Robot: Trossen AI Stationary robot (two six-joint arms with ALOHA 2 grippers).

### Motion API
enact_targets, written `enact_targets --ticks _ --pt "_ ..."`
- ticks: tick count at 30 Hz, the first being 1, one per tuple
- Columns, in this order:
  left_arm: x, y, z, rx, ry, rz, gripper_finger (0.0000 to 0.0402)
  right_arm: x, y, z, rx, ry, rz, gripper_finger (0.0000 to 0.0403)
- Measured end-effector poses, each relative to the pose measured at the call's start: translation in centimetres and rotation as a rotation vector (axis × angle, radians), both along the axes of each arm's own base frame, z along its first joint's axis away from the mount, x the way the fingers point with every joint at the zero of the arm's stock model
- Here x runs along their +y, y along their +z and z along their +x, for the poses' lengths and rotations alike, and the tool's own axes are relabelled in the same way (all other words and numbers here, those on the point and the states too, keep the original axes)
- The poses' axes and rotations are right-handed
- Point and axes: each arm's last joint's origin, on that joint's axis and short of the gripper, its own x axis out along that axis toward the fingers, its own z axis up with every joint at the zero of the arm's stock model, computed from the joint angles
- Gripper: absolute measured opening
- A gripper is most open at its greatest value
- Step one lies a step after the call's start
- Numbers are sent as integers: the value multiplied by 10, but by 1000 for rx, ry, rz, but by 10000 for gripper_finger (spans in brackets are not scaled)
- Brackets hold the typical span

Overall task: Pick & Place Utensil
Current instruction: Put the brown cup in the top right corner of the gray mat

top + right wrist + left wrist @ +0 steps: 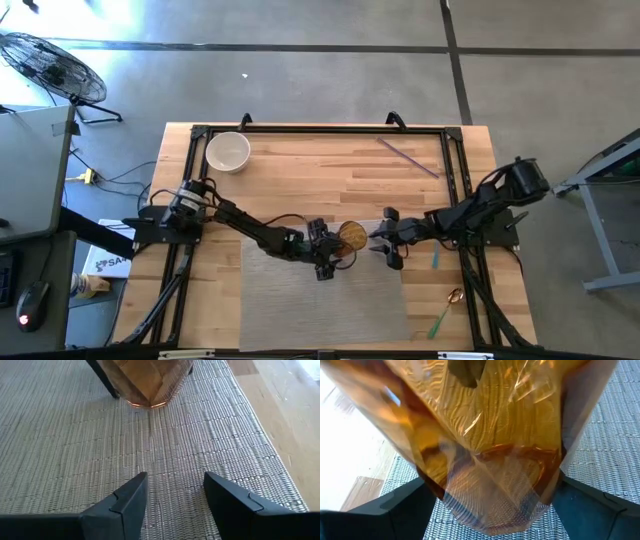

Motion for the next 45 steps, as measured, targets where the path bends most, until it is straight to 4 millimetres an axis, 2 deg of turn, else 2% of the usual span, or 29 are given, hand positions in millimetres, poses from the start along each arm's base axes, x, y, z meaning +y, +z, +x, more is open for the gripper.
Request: enact_targets --ticks 5,27,37,45 --pt "0 0 0 -2 7 -6 362 1 3 2 -48 39 -21 191" --pt "-4 0 -1 -14 36 6 361 -2 -5 -4 69 -9 -29 191" --pt "-4 0 -3 0 58 -18 306 -2 -7 -5 90 -12 -35 191" --pt "-7 -1 -5 10 61 -8 304 -2 -7 -6 91 -22 -32 191"
